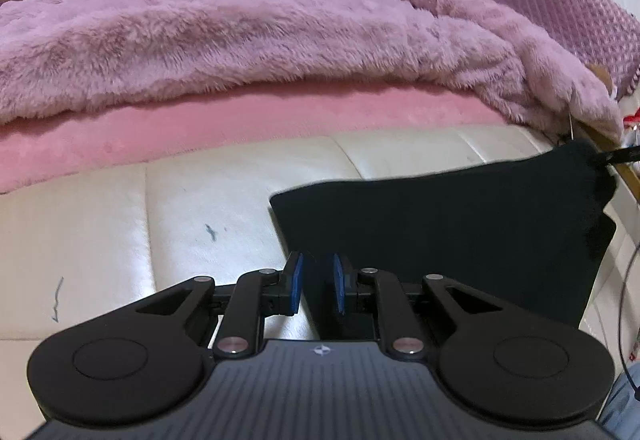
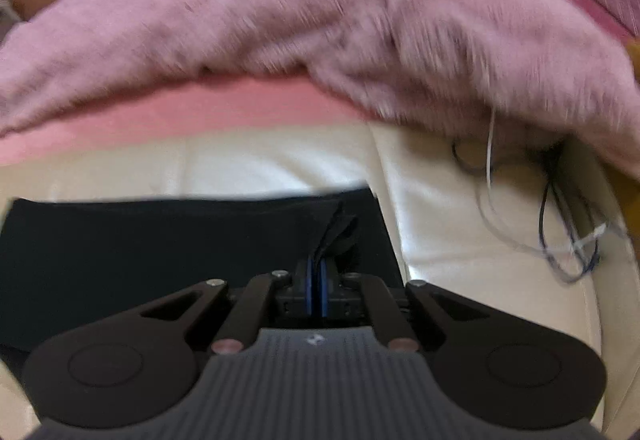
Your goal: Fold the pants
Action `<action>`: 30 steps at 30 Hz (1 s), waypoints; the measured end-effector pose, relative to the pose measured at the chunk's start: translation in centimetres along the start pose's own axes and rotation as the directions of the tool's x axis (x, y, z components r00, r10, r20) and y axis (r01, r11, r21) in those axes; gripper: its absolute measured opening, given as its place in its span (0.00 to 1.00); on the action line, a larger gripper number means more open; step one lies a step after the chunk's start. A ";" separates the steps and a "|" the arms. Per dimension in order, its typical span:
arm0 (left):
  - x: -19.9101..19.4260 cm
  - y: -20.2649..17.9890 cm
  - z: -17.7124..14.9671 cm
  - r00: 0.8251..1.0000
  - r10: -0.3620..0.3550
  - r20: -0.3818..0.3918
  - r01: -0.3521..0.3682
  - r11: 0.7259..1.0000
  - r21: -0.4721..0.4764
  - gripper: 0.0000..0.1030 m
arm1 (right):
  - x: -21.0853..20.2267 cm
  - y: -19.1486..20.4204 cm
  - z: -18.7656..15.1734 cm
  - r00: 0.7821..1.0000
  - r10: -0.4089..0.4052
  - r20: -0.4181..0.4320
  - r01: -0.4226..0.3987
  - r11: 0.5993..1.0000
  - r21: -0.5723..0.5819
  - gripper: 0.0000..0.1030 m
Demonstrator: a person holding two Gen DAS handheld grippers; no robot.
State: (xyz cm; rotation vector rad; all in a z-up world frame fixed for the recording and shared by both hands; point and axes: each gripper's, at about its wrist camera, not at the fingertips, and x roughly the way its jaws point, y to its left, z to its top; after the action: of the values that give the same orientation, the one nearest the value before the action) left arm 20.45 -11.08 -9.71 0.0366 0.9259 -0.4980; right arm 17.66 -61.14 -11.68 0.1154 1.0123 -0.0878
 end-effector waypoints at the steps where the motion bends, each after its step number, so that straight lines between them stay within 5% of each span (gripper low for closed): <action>1: 0.0 0.1 0.4 1.000 0.001 0.007 -0.001 1.000 -0.003 0.17 | -1.7 0.5 0.6 0.999 0.018 0.038 -0.017 1.000 -0.027 0.00; 5: 0.8 0.1 1.3 1.000 0.016 0.022 -0.017 1.000 0.006 0.17 | -4.7 2.1 2.4 0.992 -0.022 0.128 0.039 0.990 -0.135 0.00; 12: 3.6 -1.3 1.9 1.000 0.015 0.027 -0.017 0.997 0.077 0.17 | 2.8 0.6 0.8 0.991 -0.129 0.020 0.131 0.986 -0.106 0.00; 18: 6.7 -1.4 1.6 0.998 0.057 -0.002 -0.056 0.992 0.110 0.16 | 5.6 -0.6 -0.4 0.992 -0.128 -0.006 0.127 0.990 -0.053 0.00; 23: 7.4 -0.6 1.2 0.995 0.100 0.018 -0.101 0.985 0.141 0.11 | 6.1 -1.2 -0.8 0.993 -0.121 -0.001 0.121 0.992 -0.026 0.00; 25: 7.4 -0.3 1.6 0.989 0.145 0.028 -0.147 0.979 0.140 0.11 | 6.0 -1.4 -0.9 0.991 -0.134 0.001 0.134 0.991 -0.019 0.12; 30: 6.1 1.2 2.4 0.979 0.200 0.028 -0.201 0.977 0.070 0.12 | 4.8 -2.0 -1.3 0.962 -0.271 -0.009 0.271 0.962 -0.019 0.12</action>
State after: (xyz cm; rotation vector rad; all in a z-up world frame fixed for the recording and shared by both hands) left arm 25.75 -13.03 -13.16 0.1887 0.8728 -0.3433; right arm 18.82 -63.09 -16.59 -0.0399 1.0354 -0.3289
